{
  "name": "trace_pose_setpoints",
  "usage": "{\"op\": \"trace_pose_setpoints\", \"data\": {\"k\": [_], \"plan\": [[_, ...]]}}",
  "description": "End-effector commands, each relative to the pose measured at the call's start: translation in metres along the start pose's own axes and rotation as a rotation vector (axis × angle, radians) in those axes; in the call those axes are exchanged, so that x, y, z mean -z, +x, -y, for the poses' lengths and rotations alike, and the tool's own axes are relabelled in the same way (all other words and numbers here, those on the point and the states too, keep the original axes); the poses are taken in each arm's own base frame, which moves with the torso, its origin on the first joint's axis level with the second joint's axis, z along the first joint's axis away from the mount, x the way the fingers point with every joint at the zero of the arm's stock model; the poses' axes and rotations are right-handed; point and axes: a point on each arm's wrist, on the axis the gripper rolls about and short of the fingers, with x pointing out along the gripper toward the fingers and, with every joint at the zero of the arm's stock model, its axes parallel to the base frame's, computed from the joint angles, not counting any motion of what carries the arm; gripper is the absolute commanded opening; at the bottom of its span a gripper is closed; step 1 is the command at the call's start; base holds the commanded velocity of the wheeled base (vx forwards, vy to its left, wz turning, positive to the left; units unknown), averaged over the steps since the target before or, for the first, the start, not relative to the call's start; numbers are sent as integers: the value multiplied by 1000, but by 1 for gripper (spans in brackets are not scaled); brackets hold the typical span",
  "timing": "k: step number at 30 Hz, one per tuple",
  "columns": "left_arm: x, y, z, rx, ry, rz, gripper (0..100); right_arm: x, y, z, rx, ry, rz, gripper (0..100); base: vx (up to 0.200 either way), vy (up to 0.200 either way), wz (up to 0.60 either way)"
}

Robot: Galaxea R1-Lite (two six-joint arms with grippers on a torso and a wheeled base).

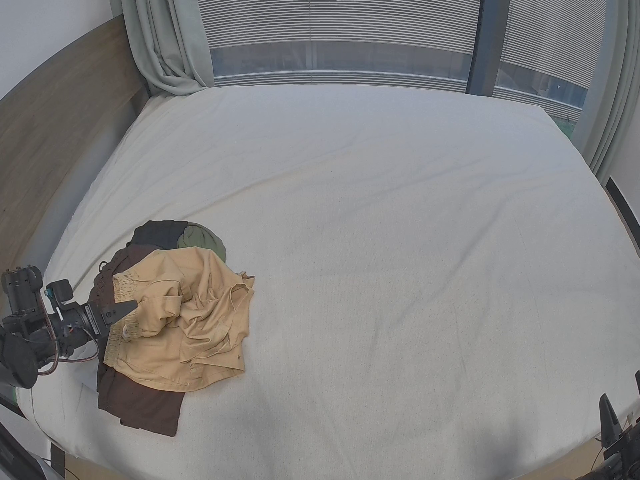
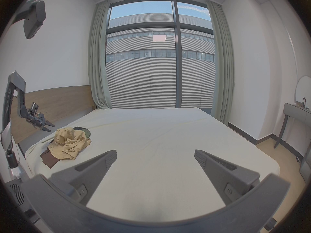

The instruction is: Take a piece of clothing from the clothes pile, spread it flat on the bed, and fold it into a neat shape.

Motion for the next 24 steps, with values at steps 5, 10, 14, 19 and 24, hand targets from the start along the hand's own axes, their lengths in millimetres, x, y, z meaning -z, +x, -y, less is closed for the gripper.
{"op": "trace_pose_setpoints", "data": {"k": [5, 10, 14, 19, 24], "plan": [[1, 33, -22, 3, 5, 4, 100, 5, 1, 0, 0, 0, -7, 100, 0, 0, 0], [1, 44, -22, 17, -8, -7, 100, 5, 1, 0, 0, 0, -7, 100, 0, 0, 0], [-3, 54, -21, 37, -2, 1, 100, 5, 1, 0, 0, 0, -7, 100, 0, 0, 0], [-5, 60, -12, 98, -38, -12, 100, 5, 1, 0, 1, 0, -7, 100, 0, 0, 0], [-4, 65, -9, 114, -46, -22, 100, 5, 1, 0, 1, 0, -7, 100, 0, 0, 0]]}}
